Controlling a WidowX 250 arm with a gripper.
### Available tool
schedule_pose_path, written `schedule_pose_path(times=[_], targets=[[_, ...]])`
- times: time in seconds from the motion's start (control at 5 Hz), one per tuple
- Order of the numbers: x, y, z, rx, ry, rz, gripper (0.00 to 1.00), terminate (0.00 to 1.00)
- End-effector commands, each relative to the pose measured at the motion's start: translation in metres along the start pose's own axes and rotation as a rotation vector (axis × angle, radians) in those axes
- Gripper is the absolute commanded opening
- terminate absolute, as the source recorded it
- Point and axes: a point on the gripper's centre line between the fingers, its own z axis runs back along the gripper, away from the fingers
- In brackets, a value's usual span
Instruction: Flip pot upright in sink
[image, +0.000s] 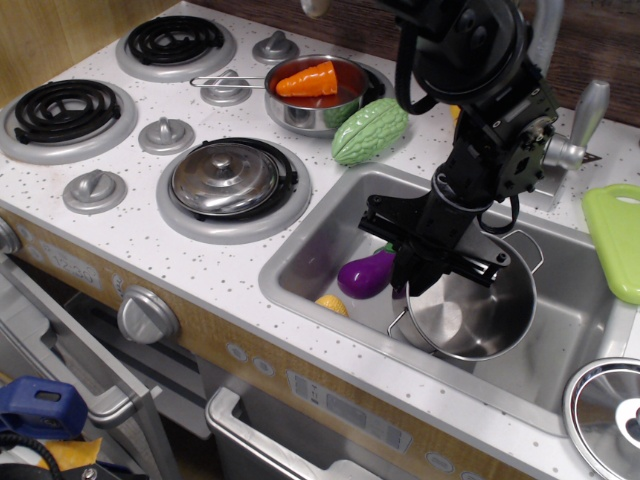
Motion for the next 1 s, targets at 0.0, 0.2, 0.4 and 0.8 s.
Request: schedule_pose_path(times=[0.0,0.2,0.4,0.8], targets=[[0.0090,0.0043,0.0145,-0.043,-0.040,-0.006,0.00,0.00],[0.0120,0.0032,0.0145,-0.027,-0.044,-0.021,1.00,0.00],[0.0120,0.0032,0.0145,-0.027,-0.044,-0.021,1.00,0.00],[0.0120,0.0032,0.0145,-0.027,-0.044,-0.021,1.00,1.00]])
